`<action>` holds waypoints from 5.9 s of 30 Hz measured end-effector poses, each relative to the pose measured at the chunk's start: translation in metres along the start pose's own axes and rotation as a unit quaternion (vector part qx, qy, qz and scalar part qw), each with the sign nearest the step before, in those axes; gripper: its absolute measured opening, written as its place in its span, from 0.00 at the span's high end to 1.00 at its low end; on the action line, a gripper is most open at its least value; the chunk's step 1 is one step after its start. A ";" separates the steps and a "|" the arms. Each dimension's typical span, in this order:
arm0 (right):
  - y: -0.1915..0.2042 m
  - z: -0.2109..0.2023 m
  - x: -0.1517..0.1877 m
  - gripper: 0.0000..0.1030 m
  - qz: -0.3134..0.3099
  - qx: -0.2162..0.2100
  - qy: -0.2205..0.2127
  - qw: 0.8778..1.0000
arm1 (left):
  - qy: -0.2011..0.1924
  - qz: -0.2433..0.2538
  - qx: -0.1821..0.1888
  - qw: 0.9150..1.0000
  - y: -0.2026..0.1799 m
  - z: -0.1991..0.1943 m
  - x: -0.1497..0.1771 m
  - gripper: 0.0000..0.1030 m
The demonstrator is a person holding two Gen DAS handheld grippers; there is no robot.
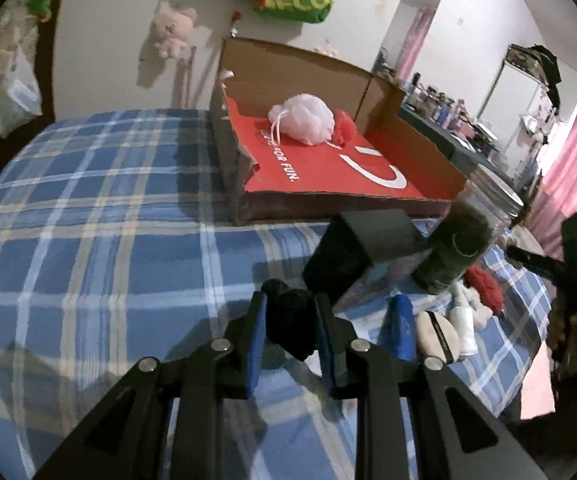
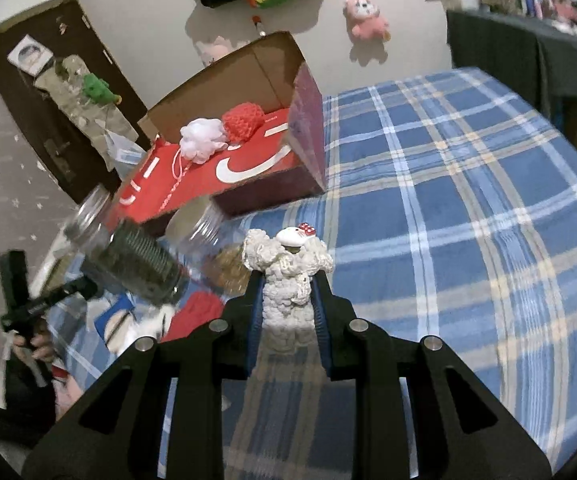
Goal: Organize soft objects
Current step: 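Carry the rope toy and black pom-pom over into the cardboard box, then open both tools to drop the rope toy and pom-pom in the box, then move both tools back toward the remaining items on the table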
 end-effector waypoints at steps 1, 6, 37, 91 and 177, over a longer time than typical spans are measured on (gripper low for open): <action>-0.004 0.003 -0.005 0.79 0.006 -0.009 0.006 1.000 | 0.005 -0.001 0.008 1.000 0.003 0.004 -0.003 0.76; -0.011 0.015 -0.024 0.79 0.013 -0.038 0.033 0.999 | 0.018 0.004 0.031 0.999 0.016 0.012 -0.020 0.76; 0.034 0.058 -0.087 0.78 -0.079 -0.040 0.152 0.984 | 0.082 0.114 0.077 0.987 -0.013 0.043 -0.097 0.76; 0.098 0.205 -0.157 0.77 -0.269 0.199 0.167 0.927 | 0.150 0.123 -0.170 0.966 -0.013 0.181 -0.186 0.71; 0.105 -0.025 0.099 0.14 -0.098 0.148 -0.114 0.977 | -0.137 0.007 -0.156 0.978 -0.119 -0.023 0.076 0.00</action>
Point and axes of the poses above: each gripper's, at about its wrist camera, not at the fingertips, and z roughly the way its jaws point, y to its left, x to its underside, the point moved 3 cm from there along z, roughly the way its jaws point, and after that the axes turned 2 degrees about x, right-handed, at the moved point
